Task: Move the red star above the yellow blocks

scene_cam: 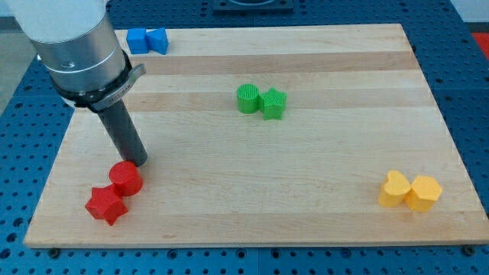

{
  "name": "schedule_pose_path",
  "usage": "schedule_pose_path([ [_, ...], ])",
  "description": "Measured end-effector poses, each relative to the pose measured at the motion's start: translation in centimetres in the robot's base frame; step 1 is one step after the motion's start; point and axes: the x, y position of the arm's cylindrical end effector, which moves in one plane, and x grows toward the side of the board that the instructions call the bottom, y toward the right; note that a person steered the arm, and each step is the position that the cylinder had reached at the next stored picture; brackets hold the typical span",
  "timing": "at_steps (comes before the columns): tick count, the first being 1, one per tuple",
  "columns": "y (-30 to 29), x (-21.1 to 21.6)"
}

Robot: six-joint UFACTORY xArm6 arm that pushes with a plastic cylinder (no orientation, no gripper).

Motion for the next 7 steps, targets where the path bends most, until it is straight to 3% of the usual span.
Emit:
schedule_pose_path([
  [1, -0.1, -0.3],
  [3, -8.9, -2.1],
  [5, -11.5, 4.3],
  [7, -7.3, 8.8],
])
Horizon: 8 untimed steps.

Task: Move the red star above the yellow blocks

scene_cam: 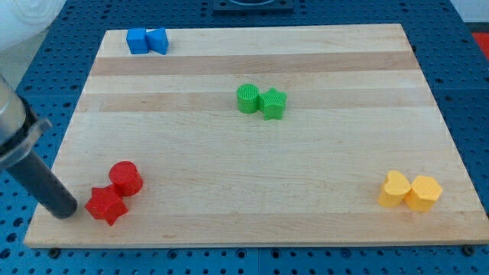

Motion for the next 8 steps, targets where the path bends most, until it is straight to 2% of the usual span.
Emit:
schedule_pose_path([
  [1, 1.7, 0.7],
  [3, 6.8, -2.5],
  [5, 14.3, -2.3],
  [6, 16.7, -0.1],
  [7, 20.1, 0.5],
  [8, 22.9, -1.2],
])
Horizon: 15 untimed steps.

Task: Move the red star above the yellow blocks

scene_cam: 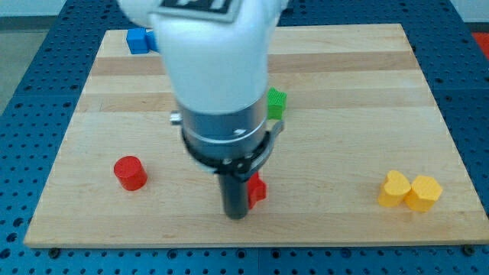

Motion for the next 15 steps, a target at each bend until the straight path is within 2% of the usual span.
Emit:
schedule_pose_path([
  [3, 1.5, -6.7],
  [6, 6.7, -12.0],
  [7, 8.5, -12.2],
  [9, 10.6, -9.5],
  [12, 15.5, -9.1],
  [13, 15.7, -9.7],
  [15, 12.4, -8.6],
])
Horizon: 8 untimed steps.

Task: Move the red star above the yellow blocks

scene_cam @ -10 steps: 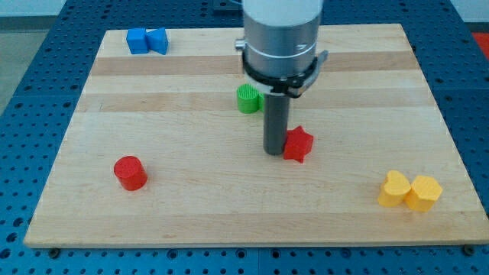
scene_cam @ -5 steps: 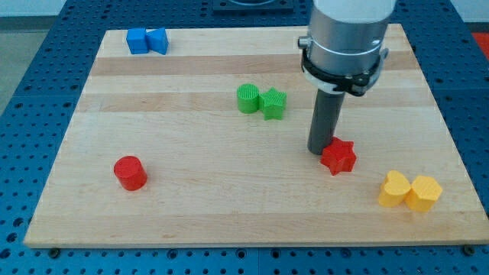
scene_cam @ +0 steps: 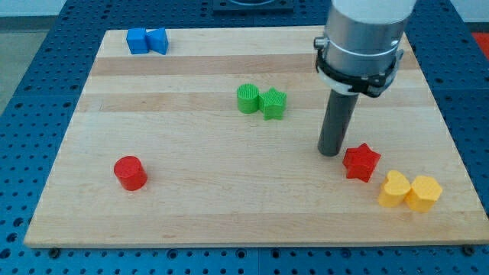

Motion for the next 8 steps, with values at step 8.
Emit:
schedule_pose_path([
  [8, 7.4, 1.6],
])
